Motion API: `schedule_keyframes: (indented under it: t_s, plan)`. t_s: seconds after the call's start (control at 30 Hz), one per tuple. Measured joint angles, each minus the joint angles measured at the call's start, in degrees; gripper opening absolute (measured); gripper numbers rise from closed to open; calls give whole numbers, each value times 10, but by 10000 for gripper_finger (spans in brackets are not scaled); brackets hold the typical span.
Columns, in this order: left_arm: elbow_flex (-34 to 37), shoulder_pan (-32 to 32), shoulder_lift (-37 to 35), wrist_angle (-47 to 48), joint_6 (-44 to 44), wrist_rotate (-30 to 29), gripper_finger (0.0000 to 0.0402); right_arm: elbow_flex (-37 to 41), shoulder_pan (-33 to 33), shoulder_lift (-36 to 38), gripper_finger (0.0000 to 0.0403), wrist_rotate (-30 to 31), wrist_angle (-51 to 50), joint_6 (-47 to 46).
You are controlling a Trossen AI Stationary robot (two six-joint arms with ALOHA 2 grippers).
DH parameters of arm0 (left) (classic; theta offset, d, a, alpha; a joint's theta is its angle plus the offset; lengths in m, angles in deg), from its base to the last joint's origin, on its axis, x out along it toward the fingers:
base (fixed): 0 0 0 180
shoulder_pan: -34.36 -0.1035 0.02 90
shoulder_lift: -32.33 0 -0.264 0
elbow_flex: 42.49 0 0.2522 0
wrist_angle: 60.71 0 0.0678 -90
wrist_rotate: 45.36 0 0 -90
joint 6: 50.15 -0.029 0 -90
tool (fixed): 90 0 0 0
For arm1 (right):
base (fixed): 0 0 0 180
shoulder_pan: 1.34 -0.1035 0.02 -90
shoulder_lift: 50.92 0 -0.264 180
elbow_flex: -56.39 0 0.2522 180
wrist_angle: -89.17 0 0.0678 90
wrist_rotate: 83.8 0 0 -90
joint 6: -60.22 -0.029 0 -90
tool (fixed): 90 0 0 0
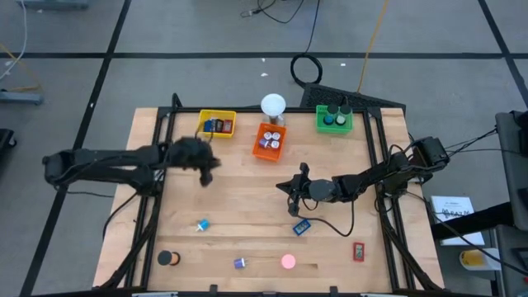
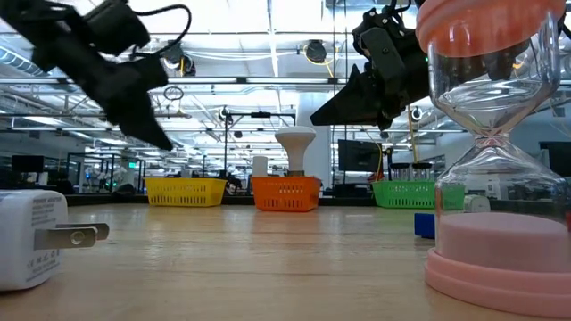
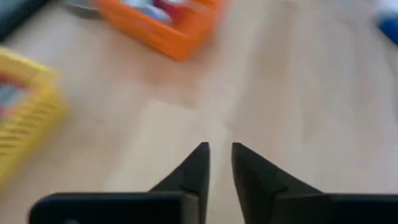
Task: Pick & Place Office items
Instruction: Put the blue charger adapter into the orange bin
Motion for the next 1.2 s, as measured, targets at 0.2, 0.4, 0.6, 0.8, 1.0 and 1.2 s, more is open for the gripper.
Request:
schedule_keyframes:
  t_s: [0.2,0.4,0.6,0.8,1.0,1.2]
  plan:
    - [34,149,-4,-1,31,3,12,0,0,0,1,0,0,-2]
    - [34,293,6,-59,68,-77,14,0,-2,0,2,0,0,-6]
    - [34,374,64,-182,73,-210,14,0,-21,0,1,1,7,-5]
    - [33,381,177,-369,18,-235,8,-1,-37,-7,1,-2,74,-15]
    - [33,364,304,-525,-33,-164,16,-1,-39,-7,1,-60,75,-41]
    - [18,394,360,-541,25,-62,3,-1,-45,-4,4,-21,75,-30]
